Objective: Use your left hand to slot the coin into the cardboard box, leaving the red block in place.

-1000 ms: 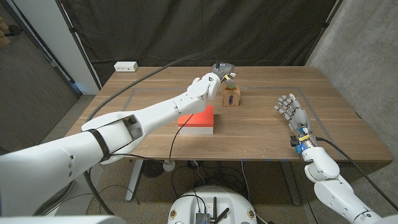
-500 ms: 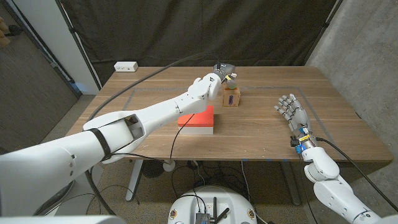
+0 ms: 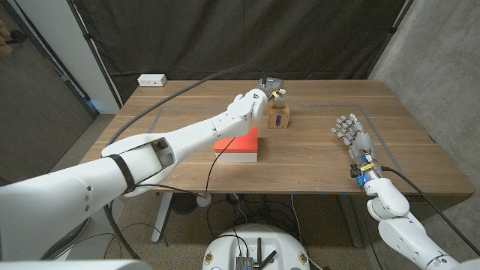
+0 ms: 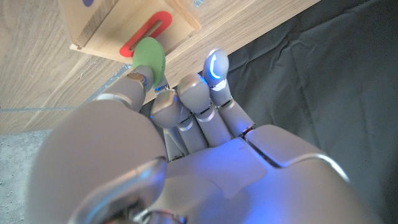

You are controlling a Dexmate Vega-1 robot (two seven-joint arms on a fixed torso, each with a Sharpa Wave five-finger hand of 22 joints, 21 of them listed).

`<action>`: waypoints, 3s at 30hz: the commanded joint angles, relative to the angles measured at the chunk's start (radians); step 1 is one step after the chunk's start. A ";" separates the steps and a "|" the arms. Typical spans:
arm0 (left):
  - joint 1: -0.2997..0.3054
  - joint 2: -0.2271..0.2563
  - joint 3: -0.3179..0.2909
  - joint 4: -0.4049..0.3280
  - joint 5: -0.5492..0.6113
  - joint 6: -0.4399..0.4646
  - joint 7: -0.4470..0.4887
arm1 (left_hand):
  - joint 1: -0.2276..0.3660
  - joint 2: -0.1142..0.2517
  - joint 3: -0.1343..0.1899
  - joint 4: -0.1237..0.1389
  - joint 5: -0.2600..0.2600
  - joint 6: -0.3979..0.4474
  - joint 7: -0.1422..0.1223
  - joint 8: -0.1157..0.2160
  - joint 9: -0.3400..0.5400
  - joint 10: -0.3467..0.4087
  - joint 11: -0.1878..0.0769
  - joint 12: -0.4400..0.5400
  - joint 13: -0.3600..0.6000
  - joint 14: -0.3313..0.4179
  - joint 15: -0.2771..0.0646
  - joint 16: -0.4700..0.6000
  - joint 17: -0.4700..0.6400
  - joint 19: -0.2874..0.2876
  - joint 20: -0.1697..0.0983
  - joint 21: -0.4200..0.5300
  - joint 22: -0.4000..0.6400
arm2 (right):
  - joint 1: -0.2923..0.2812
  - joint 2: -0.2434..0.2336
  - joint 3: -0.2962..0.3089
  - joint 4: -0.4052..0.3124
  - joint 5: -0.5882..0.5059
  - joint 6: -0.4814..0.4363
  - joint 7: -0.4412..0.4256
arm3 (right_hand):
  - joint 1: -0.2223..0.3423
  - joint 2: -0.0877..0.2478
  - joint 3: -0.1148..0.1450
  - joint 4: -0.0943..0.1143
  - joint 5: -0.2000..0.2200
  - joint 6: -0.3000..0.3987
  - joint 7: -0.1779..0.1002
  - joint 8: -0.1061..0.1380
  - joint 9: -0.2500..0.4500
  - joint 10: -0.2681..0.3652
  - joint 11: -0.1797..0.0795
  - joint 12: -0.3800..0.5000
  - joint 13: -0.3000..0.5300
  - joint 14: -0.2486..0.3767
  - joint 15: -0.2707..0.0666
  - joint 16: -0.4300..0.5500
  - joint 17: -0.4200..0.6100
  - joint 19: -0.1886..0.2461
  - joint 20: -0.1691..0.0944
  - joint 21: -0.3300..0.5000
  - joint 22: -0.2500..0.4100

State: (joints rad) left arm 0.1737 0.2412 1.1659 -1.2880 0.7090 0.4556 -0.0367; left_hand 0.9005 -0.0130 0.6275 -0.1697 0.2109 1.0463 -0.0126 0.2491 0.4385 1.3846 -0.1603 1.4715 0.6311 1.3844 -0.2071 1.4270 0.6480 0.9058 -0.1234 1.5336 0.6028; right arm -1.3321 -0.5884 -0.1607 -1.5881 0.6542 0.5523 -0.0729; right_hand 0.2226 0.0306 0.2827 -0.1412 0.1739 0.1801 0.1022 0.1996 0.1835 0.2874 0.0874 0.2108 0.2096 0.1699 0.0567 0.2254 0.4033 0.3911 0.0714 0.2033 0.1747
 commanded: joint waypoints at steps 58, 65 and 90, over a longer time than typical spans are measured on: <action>-0.013 -0.011 0.012 0.028 -0.011 -0.005 -0.024 | 0.010 0.001 -0.003 0.000 0.002 0.005 -0.004 0.004 0.004 -0.002 -0.004 -0.001 0.011 0.000 -0.003 -0.003 0.005 -0.002 -0.086 0.004 -0.009 | 0.009 0.006 -0.008 0.014 0.001 0.000 0.000 | 0.004 0.005 -0.001 -0.004 0.005 0.006 -0.002 -0.001 0.006 0.012 0.001 -0.002 0.000 0.014 0.004 0.005 0.000 0.010 0.000 -0.003 0.002; -0.012 -0.020 0.015 0.050 -0.020 -0.017 -0.007 | 0.010 -0.001 -0.005 -0.001 0.001 0.004 -0.003 0.004 0.005 -0.001 -0.004 -0.004 0.008 0.000 -0.003 -0.005 0.002 -0.005 -0.087 0.003 -0.010 | 0.007 0.005 -0.008 0.013 0.002 -0.002 0.000 | 0.004 0.005 -0.001 -0.004 0.005 0.007 -0.002 0.000 0.006 0.012 0.002 -0.002 0.000 0.014 0.005 0.005 0.000 0.010 0.000 -0.002 0.002; -0.029 -0.036 0.038 0.107 -0.037 -0.044 -0.001 | 0.004 -0.016 -0.019 0.001 0.001 -0.008 -0.007 -0.004 0.002 -0.002 -0.010 -0.010 0.008 -0.002 -0.002 -0.008 -0.003 -0.007 -0.085 -0.002 -0.033 | 0.015 0.004 -0.013 0.014 0.002 -0.006 0.002 | 0.004 0.006 -0.001 -0.005 0.005 0.005 -0.002 -0.001 0.006 0.014 0.002 -0.002 0.000 0.015 0.005 0.005 -0.001 0.011 0.000 -0.002 0.002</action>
State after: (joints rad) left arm 0.1516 0.2050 1.1966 -1.1910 0.6785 0.4176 -0.0337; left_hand 0.9058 -0.0183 0.6162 -0.1726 0.2109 1.0412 -0.0180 0.2476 0.4411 1.3806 -0.1644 1.4638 0.6401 1.3822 -0.2092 1.4193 0.6438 0.9022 -0.1197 1.5336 0.5702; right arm -1.3183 -0.5839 -0.1725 -1.5709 0.6576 0.5473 -0.0683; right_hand 0.2227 0.0306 0.2827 -0.1412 0.1739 0.1800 0.1022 0.2004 0.1835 0.2928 0.0930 0.2108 0.2096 0.1775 0.0644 0.2254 0.4036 0.3910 0.0714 0.2033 0.1747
